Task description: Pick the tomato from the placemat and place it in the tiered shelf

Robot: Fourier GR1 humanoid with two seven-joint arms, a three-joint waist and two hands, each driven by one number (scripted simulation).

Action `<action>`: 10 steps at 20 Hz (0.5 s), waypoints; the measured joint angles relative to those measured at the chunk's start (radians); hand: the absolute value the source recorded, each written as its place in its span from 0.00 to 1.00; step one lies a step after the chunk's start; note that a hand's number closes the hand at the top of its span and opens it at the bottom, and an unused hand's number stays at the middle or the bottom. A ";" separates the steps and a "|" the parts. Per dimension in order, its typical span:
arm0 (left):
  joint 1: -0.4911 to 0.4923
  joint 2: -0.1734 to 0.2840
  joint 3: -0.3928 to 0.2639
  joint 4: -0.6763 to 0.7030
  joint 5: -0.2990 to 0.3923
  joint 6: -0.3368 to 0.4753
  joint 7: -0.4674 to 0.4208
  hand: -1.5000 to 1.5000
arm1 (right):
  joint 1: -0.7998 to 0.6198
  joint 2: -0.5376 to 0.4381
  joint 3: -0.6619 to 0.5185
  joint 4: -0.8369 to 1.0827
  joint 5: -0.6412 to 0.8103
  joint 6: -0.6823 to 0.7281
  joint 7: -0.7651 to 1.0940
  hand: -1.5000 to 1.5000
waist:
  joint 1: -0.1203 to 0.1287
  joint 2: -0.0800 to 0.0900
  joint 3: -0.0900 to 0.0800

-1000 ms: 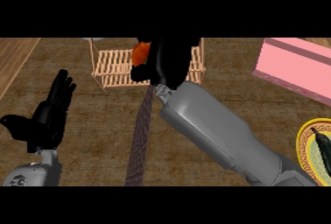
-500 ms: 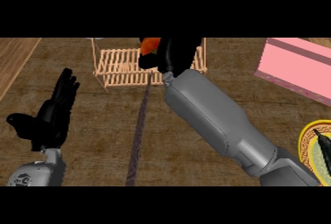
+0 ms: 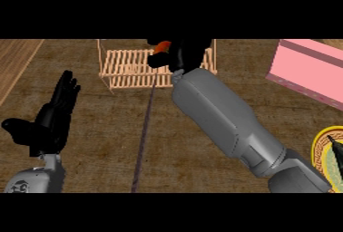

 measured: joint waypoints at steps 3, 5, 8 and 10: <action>-0.012 0.007 0.009 0.006 0.008 -0.009 0.010 0.50 | -0.029 0.001 -0.007 0.028 -0.063 -0.026 -0.058 0.00 | -0.001 0.000 0.000; -0.005 0.008 0.008 -0.011 0.006 -0.007 0.018 0.50 | -0.047 0.001 -0.020 0.041 -0.096 -0.042 -0.102 0.00 | -0.003 -0.001 0.000; -0.002 0.009 0.010 -0.011 0.006 -0.009 0.021 0.50 | -0.060 0.000 -0.029 0.028 -0.134 -0.084 -0.159 0.00 | -0.007 -0.002 0.000; 0.015 0.004 0.008 -0.027 -0.002 0.001 0.028 0.50 | -0.055 -0.001 -0.042 0.007 -0.148 -0.109 -0.183 0.00 | -0.019 -0.007 0.000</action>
